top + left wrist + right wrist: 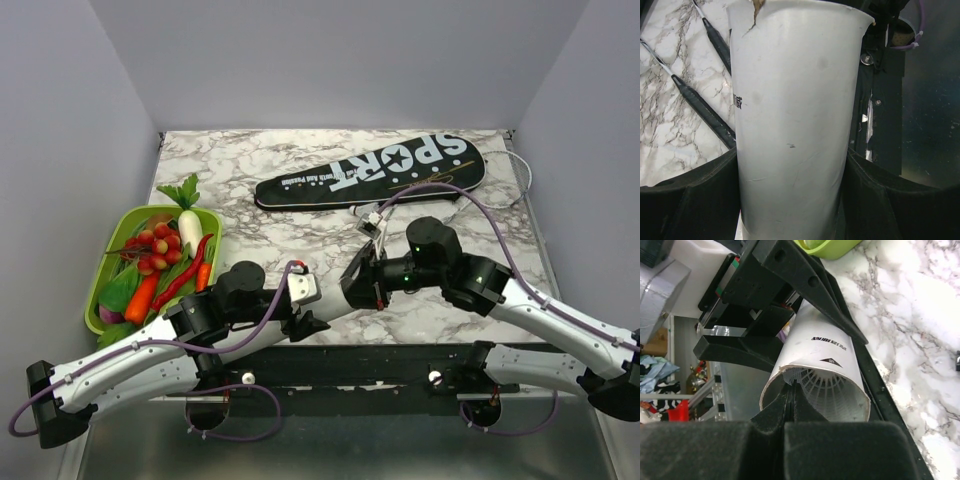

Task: Pack up the badminton gear

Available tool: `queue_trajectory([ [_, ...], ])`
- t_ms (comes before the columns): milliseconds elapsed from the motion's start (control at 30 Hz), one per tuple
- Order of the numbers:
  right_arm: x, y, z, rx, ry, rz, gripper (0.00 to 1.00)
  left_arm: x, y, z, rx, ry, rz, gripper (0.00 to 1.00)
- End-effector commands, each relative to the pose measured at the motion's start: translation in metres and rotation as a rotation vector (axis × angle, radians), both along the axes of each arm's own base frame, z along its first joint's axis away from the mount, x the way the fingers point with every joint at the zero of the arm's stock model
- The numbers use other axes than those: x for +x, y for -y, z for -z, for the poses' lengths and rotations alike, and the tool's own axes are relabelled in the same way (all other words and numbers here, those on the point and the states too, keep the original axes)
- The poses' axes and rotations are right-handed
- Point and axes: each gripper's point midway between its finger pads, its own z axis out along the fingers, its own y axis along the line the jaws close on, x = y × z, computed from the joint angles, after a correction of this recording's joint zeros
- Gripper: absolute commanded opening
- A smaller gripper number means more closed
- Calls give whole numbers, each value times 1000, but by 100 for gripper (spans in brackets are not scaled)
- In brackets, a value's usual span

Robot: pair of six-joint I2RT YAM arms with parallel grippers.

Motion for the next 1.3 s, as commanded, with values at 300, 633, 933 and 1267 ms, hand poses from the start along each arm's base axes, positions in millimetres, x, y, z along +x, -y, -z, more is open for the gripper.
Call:
queue_trajectory([
  [300, 2, -21, 9, 4, -9, 41, 21, -2, 1, -9, -46, -18, -15, 0],
  [633, 23, 45, -27, -59, 145, 317, 61, -3, 1, -9, -42, -22, -9, 0],
  [933, 100, 91, -17, -196, 173, 752, 68, -3, 2, -6, -32, -25, -5, 0],
  [1267, 221, 127, 67, -197, -76, 1079, 67, 0, 0, -7, -37, -14, -25, 0],
])
